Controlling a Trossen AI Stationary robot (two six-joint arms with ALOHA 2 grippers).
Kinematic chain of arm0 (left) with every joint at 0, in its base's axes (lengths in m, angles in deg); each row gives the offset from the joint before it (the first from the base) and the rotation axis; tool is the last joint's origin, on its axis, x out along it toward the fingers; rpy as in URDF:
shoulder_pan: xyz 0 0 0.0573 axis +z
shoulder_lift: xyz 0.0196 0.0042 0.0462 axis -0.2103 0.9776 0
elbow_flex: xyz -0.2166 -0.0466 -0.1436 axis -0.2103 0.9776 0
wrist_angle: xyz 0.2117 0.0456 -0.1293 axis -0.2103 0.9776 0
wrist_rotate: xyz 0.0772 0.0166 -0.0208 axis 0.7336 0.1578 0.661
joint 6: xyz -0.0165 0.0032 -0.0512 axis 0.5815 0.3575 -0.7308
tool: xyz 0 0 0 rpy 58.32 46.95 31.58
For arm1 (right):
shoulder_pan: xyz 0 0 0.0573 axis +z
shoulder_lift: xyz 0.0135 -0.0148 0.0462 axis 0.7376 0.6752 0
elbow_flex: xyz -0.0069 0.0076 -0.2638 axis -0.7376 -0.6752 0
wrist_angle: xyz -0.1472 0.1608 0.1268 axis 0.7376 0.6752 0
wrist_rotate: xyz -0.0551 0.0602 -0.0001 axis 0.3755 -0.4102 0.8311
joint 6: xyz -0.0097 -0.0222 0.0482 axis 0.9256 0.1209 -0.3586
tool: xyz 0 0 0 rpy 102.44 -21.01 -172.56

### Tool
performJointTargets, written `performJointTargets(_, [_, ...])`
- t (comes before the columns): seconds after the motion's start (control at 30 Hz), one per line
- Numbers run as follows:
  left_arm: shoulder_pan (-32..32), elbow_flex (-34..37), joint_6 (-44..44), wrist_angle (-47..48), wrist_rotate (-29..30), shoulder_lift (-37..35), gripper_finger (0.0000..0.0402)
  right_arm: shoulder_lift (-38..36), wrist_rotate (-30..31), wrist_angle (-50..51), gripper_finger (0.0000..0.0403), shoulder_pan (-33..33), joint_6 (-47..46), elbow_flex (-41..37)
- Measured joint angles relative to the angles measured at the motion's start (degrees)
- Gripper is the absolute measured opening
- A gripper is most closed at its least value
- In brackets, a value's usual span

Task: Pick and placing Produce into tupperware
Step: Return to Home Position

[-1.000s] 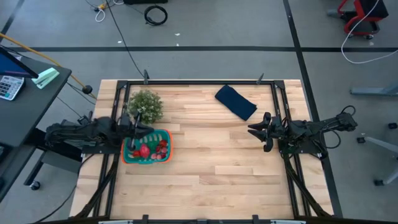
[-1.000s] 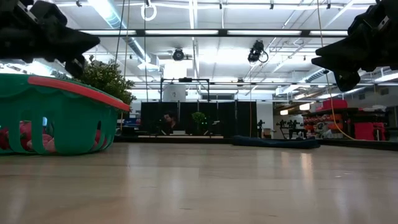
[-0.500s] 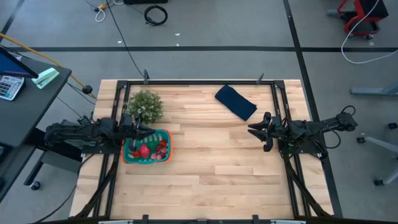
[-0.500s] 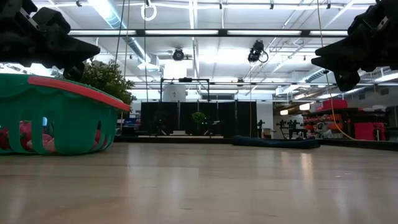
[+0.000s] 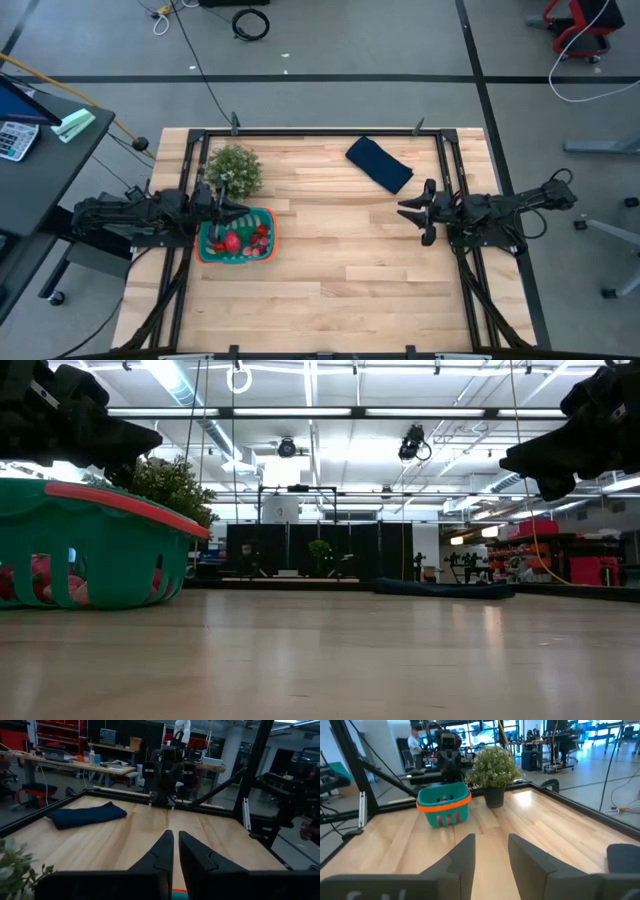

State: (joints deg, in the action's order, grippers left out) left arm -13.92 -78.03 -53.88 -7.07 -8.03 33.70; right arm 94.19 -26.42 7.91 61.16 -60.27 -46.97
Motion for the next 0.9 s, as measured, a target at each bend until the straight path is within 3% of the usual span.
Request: performJointTargets(0.9, [0.0,0.0,0.2,-0.6,-0.2,0.0,0.0029,0.8,-0.1,0.0,0.0124,0.0,0.6,0.0])
